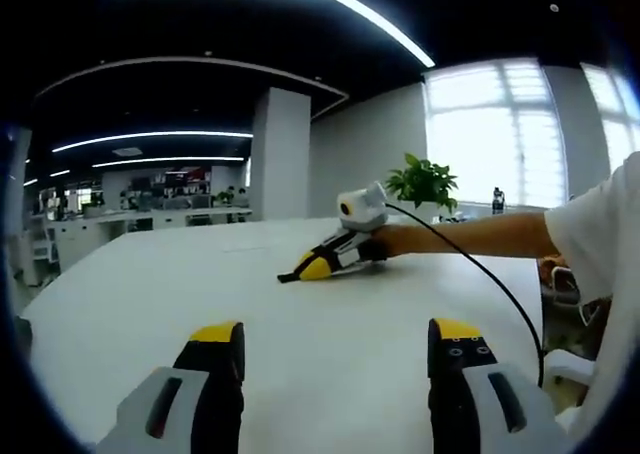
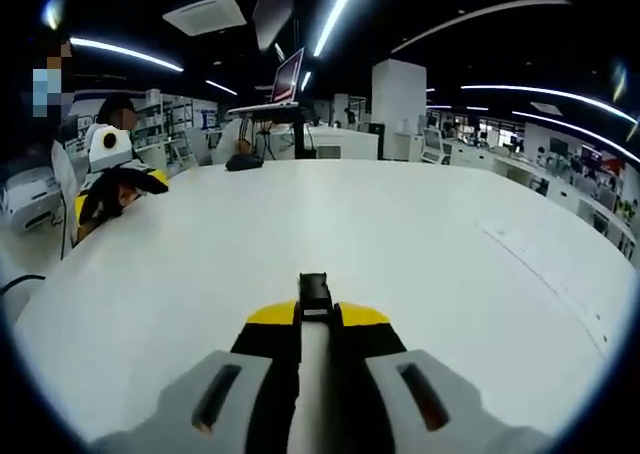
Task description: Snap the two parts of the plastic buckle together until the buckle closes and remains connected.
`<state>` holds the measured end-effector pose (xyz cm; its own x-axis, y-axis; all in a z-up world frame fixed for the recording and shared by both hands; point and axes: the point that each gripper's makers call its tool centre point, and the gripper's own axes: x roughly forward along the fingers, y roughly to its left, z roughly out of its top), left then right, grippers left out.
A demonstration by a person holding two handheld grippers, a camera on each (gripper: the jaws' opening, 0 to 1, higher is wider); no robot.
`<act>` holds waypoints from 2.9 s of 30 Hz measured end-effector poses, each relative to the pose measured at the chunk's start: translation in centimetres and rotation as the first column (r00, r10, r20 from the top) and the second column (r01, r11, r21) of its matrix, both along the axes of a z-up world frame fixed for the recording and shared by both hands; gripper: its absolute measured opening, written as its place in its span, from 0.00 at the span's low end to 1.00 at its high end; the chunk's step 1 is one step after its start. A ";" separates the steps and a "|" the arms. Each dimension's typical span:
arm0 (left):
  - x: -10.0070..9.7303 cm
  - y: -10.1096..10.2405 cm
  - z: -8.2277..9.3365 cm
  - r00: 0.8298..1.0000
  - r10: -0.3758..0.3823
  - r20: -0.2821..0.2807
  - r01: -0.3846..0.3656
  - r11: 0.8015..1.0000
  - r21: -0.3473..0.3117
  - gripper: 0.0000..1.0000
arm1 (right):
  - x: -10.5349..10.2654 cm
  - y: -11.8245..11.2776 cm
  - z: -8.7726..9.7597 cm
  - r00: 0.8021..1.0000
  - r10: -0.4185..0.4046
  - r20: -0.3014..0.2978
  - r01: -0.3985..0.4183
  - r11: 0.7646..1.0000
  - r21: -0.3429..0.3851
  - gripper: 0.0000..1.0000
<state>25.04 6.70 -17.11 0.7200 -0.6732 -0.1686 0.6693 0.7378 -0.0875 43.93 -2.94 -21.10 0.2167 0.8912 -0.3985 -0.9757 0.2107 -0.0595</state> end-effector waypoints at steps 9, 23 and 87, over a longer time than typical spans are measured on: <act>0.4 0.1 0.0 1.000 0.003 -0.002 -0.003 1.000 0.013 0.76 | 0.9 0.6 0.0 1.000 -0.013 -0.005 0.013 1.000 -0.007 0.18; 0.6 0.5 -0.4 1.000 0.025 0.000 -0.025 0.999 0.022 0.76 | 1.6 0.4 -0.2 0.995 -0.096 -0.022 0.096 0.995 0.024 0.51; 3.8 6.1 3.7 0.970 0.233 -0.068 -0.241 0.961 -0.134 0.98 | -16.5 -7.0 10.3 0.790 -0.591 0.161 0.557 0.803 0.213 0.99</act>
<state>28.81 12.77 -13.41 0.8546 -0.5038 -0.1257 0.4687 0.8527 -0.2307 27.47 -9.96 -10.77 0.7696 0.6182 -0.1598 -0.6383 0.7508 -0.1698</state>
